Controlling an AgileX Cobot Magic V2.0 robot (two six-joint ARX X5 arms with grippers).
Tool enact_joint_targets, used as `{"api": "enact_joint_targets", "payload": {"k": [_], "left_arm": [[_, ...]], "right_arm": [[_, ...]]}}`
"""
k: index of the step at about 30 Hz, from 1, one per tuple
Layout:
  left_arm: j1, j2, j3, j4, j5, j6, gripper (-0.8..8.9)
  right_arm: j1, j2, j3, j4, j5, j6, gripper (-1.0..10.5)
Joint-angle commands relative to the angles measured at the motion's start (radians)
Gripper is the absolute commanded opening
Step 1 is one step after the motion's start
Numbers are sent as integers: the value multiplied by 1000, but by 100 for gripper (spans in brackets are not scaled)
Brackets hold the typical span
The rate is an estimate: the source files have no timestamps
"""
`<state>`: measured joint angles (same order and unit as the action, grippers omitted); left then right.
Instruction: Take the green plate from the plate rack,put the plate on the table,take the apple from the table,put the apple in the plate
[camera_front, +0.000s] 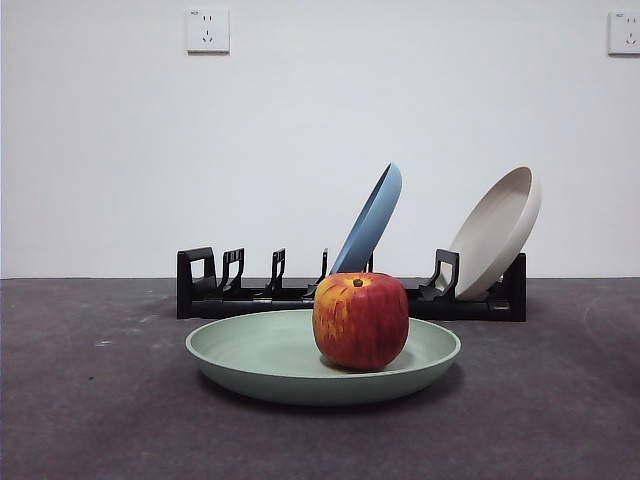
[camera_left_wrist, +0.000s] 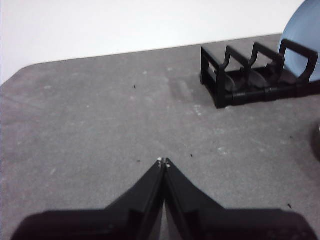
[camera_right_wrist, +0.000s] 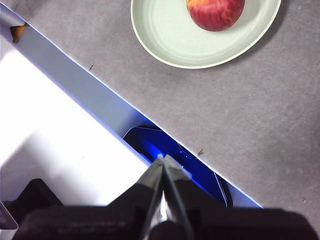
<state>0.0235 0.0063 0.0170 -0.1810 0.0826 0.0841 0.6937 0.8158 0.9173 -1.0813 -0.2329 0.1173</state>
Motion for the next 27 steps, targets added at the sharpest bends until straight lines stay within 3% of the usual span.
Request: {"api": "enact_joint_targets", "payload": {"k": [1,27], "left_arm": [[3,-4,-14,-4,2,-13,-3],[3,-3,-14,5,-1,-13,-3]], "right_arm": [[1,-1,2,2,0,5,1],[-32,-44,2,2,2,5,1]]}}
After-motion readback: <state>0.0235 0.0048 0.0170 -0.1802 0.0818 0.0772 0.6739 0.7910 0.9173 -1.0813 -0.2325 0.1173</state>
